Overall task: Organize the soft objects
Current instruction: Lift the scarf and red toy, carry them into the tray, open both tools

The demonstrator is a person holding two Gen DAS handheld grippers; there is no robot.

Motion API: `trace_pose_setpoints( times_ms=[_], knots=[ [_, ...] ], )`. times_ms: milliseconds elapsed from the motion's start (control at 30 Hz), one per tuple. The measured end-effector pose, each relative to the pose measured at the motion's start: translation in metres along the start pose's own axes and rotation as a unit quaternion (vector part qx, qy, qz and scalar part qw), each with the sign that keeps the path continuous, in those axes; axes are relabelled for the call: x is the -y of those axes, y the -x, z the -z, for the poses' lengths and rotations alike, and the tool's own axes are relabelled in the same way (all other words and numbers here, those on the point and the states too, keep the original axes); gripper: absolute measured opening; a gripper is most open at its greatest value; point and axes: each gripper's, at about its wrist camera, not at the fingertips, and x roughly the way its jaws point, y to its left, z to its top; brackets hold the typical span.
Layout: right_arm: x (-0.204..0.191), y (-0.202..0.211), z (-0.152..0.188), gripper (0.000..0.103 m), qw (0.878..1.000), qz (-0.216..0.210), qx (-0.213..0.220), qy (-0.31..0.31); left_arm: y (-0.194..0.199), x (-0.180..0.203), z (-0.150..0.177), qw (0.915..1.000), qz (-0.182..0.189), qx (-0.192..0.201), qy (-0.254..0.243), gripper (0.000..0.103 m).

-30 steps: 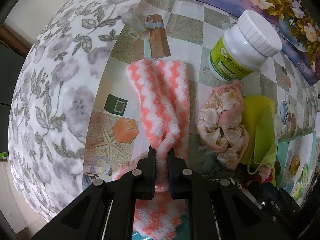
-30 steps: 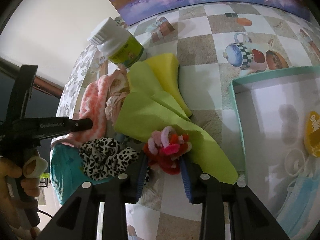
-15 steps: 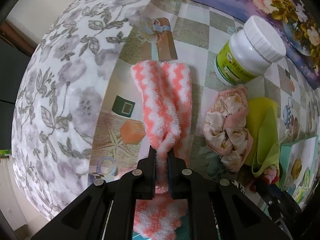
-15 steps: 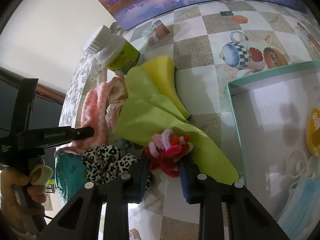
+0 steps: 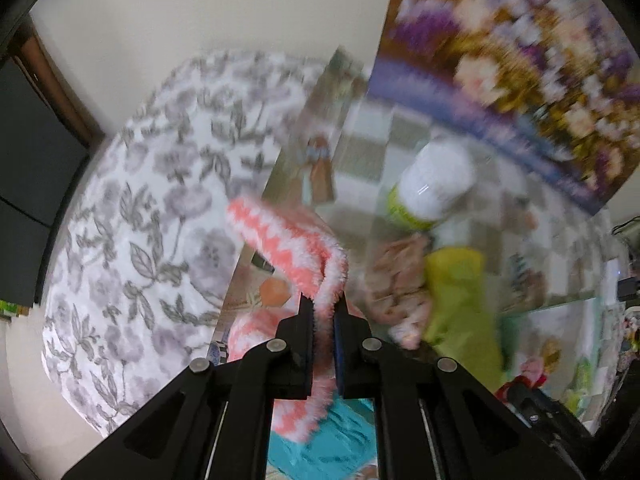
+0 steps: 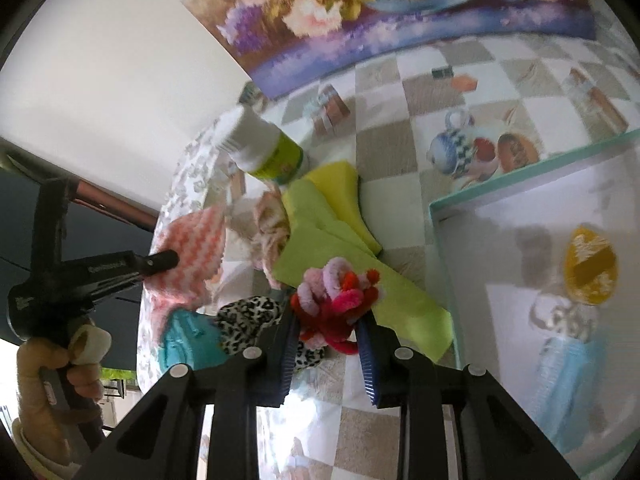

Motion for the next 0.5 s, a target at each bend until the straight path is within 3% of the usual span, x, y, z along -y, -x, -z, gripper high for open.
trace_pose_setpoints(
  times_ms=[300, 500],
  knots=[
    [0.010, 0.063, 0.002, 0.030, 0.998, 0.036, 0.060, -0.002, 0.094, 0.059, 0.025, 0.9891, 0.067, 0.129, -0.020, 0.008],
    [0.039, 0.103, 0.000, 0.030, 0.988, 0.125, 0.094, -0.009, 0.113, 0.118, 0.051, 0.9786, 0.115, 0.161, -0.056, 0.008]
  ],
)
